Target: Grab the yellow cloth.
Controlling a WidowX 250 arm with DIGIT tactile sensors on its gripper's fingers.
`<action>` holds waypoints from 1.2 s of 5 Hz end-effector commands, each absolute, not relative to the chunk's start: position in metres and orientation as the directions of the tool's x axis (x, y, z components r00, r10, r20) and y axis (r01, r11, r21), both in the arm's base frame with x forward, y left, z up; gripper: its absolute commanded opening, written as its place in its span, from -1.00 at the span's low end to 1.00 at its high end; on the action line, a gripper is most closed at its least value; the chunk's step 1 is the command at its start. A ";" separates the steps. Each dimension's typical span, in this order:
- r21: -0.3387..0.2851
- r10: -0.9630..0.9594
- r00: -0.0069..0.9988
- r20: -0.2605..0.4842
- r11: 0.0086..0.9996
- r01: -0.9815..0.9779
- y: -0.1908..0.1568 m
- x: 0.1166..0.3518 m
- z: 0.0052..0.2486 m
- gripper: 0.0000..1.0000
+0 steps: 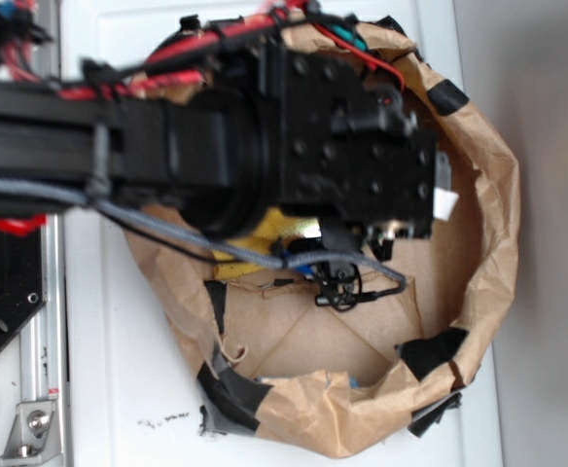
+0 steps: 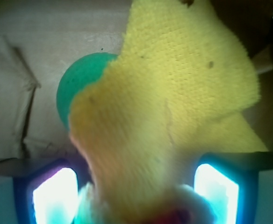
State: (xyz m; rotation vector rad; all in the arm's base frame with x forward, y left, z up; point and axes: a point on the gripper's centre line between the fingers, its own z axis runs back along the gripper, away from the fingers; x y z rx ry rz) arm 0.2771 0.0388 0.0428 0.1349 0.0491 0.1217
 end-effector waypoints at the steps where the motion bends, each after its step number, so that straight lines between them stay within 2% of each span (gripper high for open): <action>1: 0.090 0.118 0.993 0.020 0.989 -0.120 0.053 0.278 0.074 -1.00; 2: 0.163 0.179 0.984 -0.018 0.971 -0.173 0.054 0.272 0.097 -1.00; 3: 0.156 0.204 0.977 0.057 0.965 -0.211 0.045 0.262 0.133 -1.00; 4: 0.048 0.291 0.931 0.220 0.950 -0.308 0.028 0.249 0.182 -1.00; 5: -0.075 0.376 0.898 0.231 0.927 -0.368 0.019 0.238 0.228 -1.00; 6: -0.118 0.362 0.902 0.236 0.932 -0.343 0.018 0.243 0.229 -1.00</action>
